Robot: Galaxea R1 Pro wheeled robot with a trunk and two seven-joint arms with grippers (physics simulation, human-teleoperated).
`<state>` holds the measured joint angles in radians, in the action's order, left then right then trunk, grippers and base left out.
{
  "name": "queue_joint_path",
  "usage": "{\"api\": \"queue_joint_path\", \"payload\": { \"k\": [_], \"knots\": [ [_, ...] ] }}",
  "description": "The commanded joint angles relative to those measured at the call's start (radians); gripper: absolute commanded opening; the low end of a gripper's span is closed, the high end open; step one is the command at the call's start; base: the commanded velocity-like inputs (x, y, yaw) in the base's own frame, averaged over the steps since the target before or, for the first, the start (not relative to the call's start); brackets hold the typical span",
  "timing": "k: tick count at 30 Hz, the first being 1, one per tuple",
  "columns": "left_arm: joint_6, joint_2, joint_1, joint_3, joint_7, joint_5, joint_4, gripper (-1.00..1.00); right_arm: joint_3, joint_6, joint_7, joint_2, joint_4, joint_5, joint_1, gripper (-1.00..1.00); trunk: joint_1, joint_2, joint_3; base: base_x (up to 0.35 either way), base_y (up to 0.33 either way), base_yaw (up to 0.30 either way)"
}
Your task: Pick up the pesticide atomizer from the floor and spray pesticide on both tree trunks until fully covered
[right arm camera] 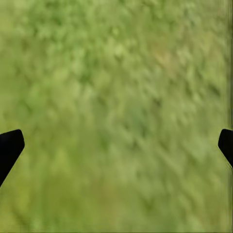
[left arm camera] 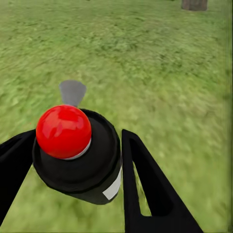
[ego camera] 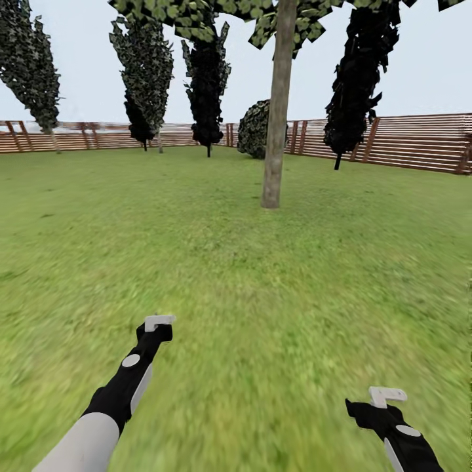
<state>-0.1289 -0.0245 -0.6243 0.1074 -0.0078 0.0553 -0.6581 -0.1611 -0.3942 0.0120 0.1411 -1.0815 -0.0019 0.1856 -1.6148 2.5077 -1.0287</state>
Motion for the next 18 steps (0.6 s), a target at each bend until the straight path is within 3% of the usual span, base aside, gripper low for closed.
{"api": "queue_joint_path", "payload": {
  "k": [1,5,18],
  "knots": [
    [0.0,0.0,0.0,0.0,0.0,0.0,0.0,-1.0,0.0,0.0,0.0,0.0,0.0,0.002,0.0,1.0,0.0,0.0,0.001,0.324,0.0,-0.23],
    [0.0,0.0,0.0,0.0,0.0,0.0,0.0,-1.0,0.001,0.0,0.0,-0.001,0.0,0.006,0.0,1.0,0.0,0.0,0.002,0.324,0.0,-0.153],
    [0.0,0.0,0.0,0.0,0.0,0.0,0.0,-1.0,0.002,0.0,-0.001,-0.005,0.0,0.006,0.0,1.0,0.0,0.0,0.002,0.324,0.0,-0.009]
  ]
}}
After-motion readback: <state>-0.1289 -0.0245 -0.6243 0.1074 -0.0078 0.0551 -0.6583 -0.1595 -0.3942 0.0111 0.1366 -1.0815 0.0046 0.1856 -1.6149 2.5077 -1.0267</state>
